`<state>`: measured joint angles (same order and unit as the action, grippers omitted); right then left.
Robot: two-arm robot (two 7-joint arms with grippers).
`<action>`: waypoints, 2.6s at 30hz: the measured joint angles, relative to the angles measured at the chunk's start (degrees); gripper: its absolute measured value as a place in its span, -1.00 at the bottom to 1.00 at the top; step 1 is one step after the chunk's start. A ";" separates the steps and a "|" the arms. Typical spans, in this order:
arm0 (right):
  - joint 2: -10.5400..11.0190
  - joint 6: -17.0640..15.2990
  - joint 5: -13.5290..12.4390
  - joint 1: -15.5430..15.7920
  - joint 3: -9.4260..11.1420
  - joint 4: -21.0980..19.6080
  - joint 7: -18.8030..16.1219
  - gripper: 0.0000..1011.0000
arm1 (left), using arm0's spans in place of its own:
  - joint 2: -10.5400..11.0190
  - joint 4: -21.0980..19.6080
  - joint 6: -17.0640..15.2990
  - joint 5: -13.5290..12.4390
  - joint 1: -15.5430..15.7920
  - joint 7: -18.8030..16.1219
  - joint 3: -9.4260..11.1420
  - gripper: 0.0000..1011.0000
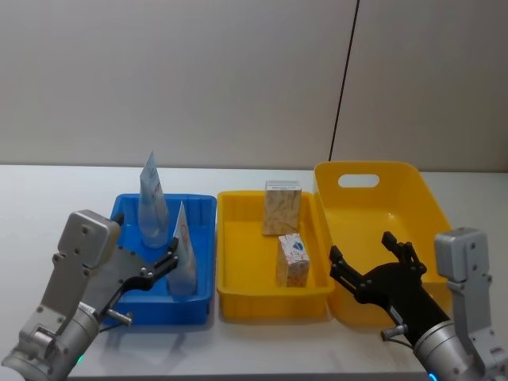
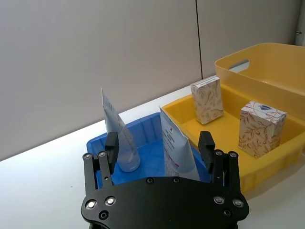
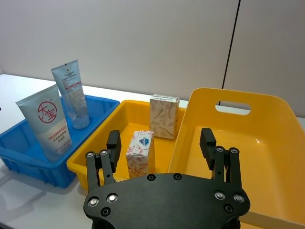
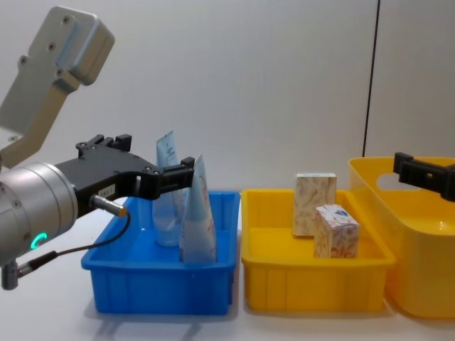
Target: Bimanual collaborative sorting of washing and personal care products
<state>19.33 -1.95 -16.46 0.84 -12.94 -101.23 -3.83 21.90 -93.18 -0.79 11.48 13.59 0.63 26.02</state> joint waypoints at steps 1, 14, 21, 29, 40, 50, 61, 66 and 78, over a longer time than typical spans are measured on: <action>0.00 0.00 0.00 0.00 0.00 0.00 0.00 0.99 | 0.00 0.00 0.00 0.00 0.00 0.00 0.00 0.98; 0.00 0.00 0.00 0.00 0.00 0.00 0.00 0.99 | 0.00 0.00 0.00 0.00 0.00 0.00 0.00 0.98; 0.00 0.00 0.00 0.00 0.00 0.00 0.00 0.99 | 0.00 0.00 0.00 0.00 0.00 0.00 0.00 0.98; 0.00 0.00 0.00 0.00 0.00 0.00 0.00 0.99 | 0.00 0.00 0.00 0.00 0.00 0.00 0.00 0.98; 0.00 0.00 0.00 0.00 0.00 0.00 0.00 0.99 | 0.00 0.00 0.00 0.00 0.00 0.00 0.00 0.98; 0.00 0.00 0.00 0.00 0.00 0.00 0.00 0.99 | 0.00 0.00 0.00 0.00 0.00 0.00 0.00 0.98; 0.00 0.00 0.00 0.00 0.00 0.00 0.00 0.99 | 0.00 0.00 0.00 0.00 0.00 0.00 0.00 0.98; 0.00 0.00 0.00 0.00 0.00 0.00 0.00 0.99 | 0.00 0.00 0.00 0.00 0.00 0.00 0.00 0.98; 0.00 0.00 0.00 0.00 0.00 0.00 0.00 0.99 | 0.00 0.00 0.00 0.00 0.00 0.00 0.00 0.98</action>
<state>19.33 -1.95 -16.47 0.84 -12.94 -101.23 -3.83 21.89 -93.18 -0.80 11.48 13.59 0.63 26.03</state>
